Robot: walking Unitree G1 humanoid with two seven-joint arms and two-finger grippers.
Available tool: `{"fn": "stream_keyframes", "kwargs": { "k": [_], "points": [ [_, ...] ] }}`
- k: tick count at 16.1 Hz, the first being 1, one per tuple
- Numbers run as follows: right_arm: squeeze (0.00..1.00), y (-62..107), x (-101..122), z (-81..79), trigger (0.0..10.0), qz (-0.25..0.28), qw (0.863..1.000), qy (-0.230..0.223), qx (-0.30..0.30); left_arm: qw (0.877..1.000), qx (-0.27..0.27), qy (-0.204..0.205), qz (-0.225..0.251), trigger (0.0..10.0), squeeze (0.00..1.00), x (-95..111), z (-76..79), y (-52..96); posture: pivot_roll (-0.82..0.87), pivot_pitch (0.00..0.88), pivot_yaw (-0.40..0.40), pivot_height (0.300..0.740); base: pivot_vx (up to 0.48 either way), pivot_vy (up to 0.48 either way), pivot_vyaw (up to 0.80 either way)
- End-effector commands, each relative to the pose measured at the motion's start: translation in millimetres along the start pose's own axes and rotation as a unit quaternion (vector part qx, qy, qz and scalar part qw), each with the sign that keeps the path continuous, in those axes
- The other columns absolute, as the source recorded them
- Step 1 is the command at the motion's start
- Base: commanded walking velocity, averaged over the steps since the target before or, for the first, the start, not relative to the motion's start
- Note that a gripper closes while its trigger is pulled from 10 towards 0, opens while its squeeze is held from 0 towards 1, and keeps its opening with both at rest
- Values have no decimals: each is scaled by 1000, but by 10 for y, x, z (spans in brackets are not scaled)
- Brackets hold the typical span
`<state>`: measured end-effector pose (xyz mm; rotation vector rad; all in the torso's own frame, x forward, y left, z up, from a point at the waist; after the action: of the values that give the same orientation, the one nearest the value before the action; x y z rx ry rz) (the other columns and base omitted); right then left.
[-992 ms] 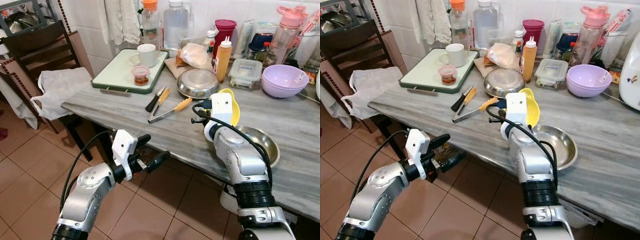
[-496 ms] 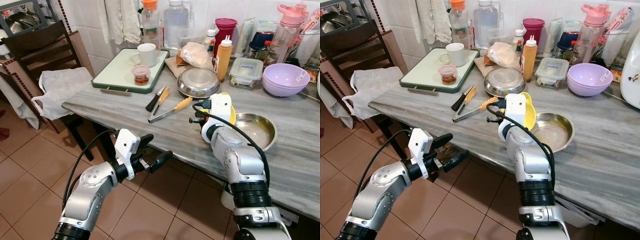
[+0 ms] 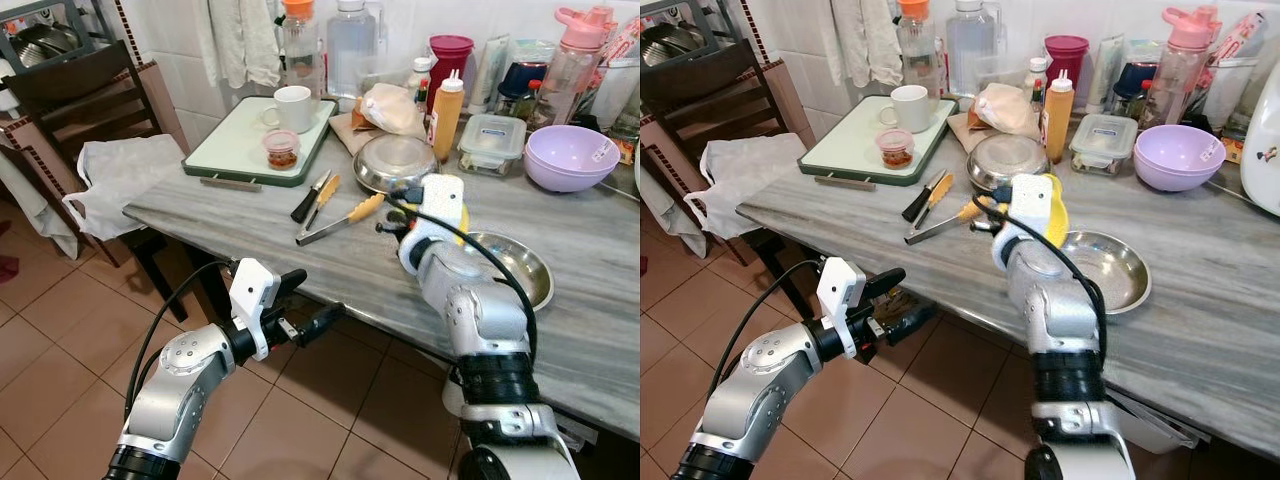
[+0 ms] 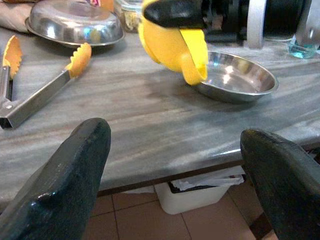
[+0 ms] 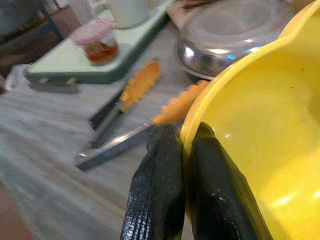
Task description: Setting the table
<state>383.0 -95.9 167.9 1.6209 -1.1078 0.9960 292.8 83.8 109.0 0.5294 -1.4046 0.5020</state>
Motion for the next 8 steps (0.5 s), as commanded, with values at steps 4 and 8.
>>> {"fn": "stream_keyframes", "kwargs": {
  "k": [4,8],
  "points": [
    [0,11,-119,-232,10000,-37,999,-15,35,1000,-9,-3,-14,10000,0,-23,10,18,-75,0,71,740,0,0,0],
    [0,66,-165,-19,10000,-55,998,-3,-9,1000,-11,0,-18,10000,0,-41,22,32,-73,0,70,740,0,0,0]
  ]
}}
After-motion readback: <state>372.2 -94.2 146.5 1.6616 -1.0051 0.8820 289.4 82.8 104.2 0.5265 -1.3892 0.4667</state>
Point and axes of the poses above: a point about 5 cm out from each wrist's last joint towards the gripper, its own y axis pointing back from the gripper into the wrist, its own x axis along the axis of the wrist's last joint, z = x × y, the point moved 3 cm from there along -y, pointing out of the wrist towards the gripper, and after that the axes turned 3 degrees about -y, right-handed, at the moved point
